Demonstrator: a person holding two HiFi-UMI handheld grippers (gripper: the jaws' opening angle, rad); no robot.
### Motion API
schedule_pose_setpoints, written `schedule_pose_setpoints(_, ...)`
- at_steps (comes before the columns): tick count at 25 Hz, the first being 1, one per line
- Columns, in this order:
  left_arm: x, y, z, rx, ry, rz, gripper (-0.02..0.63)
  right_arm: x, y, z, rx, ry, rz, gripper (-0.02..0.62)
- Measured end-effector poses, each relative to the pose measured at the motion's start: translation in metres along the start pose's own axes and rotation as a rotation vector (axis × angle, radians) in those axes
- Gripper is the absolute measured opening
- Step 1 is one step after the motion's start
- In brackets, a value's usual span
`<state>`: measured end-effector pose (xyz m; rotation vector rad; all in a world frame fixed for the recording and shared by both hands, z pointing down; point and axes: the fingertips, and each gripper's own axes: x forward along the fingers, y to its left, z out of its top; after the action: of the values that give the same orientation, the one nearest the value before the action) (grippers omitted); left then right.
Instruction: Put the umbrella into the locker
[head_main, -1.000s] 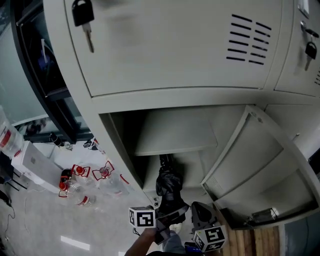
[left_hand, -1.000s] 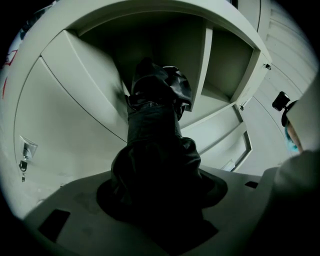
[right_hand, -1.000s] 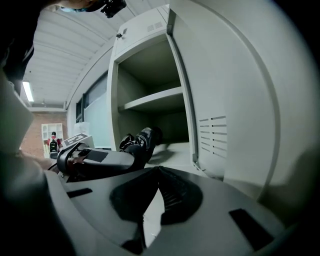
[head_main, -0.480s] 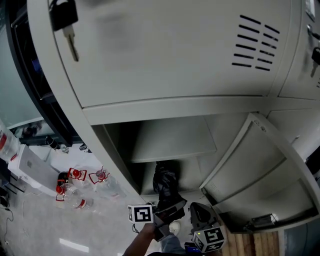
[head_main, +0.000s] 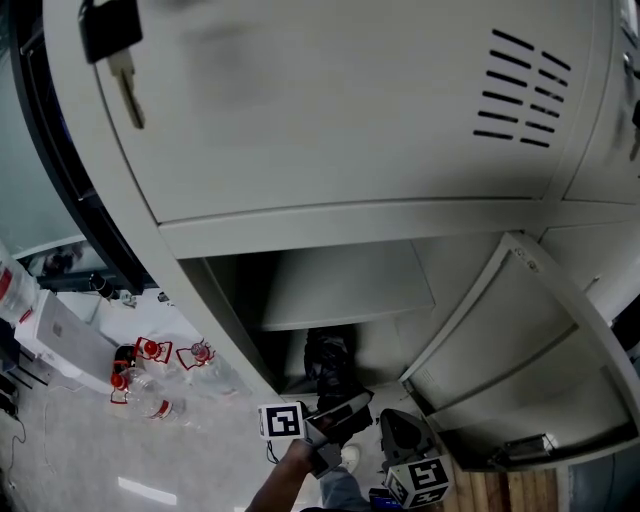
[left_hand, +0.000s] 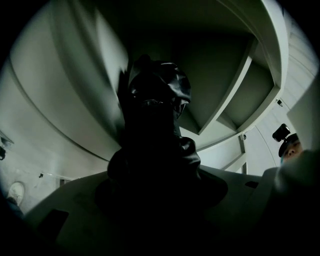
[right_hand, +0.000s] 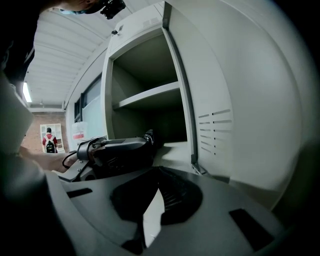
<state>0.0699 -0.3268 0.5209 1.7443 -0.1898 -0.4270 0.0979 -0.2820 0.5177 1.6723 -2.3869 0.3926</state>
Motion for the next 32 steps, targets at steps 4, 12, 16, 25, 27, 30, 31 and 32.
schedule_pose_setpoints(4, 0.003, 0.003, 0.005, 0.015, 0.005, 0.003, 0.277, -0.002, 0.001, -0.003, 0.007, 0.006, 0.0, 0.002)
schedule_pose_setpoints(12, -0.002, 0.009, 0.006, 0.041, 0.021, 0.052, 0.303, -0.007, 0.001, -0.001, 0.011, -0.003, 0.0, 0.003)
schedule_pose_setpoints(16, -0.01, 0.014, 0.009, 0.041, -0.004, 0.116, 0.342, -0.01, 0.0, 0.0, 0.009, -0.005, 0.0, 0.003)
schedule_pose_setpoints(25, -0.031, 0.01, 0.012, 0.082, -0.082, 0.163, 0.355, -0.023, 0.004, -0.003, 0.01, -0.007, 0.002, 0.003)
schedule_pose_setpoints(27, -0.036, 0.009, 0.01, 0.102, -0.094, 0.178, 0.355, -0.026, 0.006, -0.003, 0.011, -0.011, 0.006, 0.003)
schedule_pose_setpoints(30, -0.046, 0.007, 0.004, 0.117, -0.107, 0.19, 0.354, -0.032, 0.011, -0.002, 0.011, -0.019, 0.011, 0.003)
schedule_pose_setpoints(31, -0.049, 0.006, 0.001, 0.122, -0.111, 0.195, 0.354, -0.034, 0.012, -0.002, 0.009, -0.021, 0.011, 0.002)
schedule_pose_setpoints(32, -0.053, 0.004, -0.003, 0.13, -0.115, 0.201, 0.354, -0.037, 0.014, -0.002, 0.007, -0.023, 0.011, 0.003)
